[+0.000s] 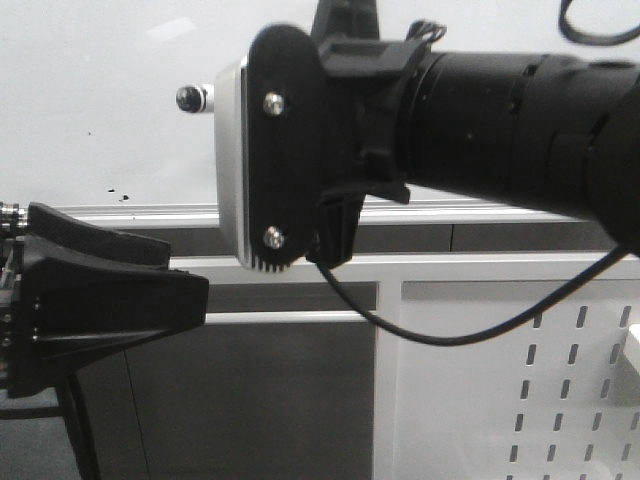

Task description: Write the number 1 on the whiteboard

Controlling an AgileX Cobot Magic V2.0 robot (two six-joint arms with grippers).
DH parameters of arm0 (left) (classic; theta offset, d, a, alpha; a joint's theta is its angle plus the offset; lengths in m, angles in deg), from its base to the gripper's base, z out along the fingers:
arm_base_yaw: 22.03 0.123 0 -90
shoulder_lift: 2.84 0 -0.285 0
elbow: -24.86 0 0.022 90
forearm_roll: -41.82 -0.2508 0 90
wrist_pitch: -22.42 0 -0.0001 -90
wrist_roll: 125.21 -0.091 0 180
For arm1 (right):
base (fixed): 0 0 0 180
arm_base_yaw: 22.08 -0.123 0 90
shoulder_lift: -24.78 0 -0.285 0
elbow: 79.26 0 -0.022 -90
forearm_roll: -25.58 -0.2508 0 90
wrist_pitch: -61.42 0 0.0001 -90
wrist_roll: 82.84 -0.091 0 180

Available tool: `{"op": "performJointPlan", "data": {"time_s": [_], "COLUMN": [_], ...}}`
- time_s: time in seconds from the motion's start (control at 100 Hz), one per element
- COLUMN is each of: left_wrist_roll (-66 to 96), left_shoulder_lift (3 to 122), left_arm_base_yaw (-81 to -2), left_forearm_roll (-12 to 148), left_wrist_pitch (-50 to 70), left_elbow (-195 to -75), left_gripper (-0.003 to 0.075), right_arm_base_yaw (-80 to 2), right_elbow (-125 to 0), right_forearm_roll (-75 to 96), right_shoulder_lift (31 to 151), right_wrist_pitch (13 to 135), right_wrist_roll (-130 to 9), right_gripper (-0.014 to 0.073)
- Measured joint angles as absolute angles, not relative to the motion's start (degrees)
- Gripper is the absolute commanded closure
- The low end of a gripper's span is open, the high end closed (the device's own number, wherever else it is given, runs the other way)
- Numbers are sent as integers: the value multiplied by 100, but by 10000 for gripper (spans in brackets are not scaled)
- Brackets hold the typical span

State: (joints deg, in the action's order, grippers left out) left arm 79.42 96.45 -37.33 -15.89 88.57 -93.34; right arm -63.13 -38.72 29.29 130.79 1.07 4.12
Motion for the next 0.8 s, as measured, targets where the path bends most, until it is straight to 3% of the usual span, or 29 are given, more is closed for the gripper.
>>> {"op": "performJointPlan", "data": {"time_s": [0.8], "left_wrist_roll": [7942], "left_shoulder_lift": [9645], "left_arm_base_yaw": [-3733], "left_forearm_roll": [-1589], "left_wrist_pitch": [8857], "left_elbow": [-9334], "left_gripper": [175], "right_arm_base_yaw": [-6331], "right_elbow": [-3800], "right_forearm_roll": [2816], "right_shoulder_lift": [13402], "right_wrist_pitch": [-289], "right_wrist_roll": [-7], "right_gripper": [664]}}
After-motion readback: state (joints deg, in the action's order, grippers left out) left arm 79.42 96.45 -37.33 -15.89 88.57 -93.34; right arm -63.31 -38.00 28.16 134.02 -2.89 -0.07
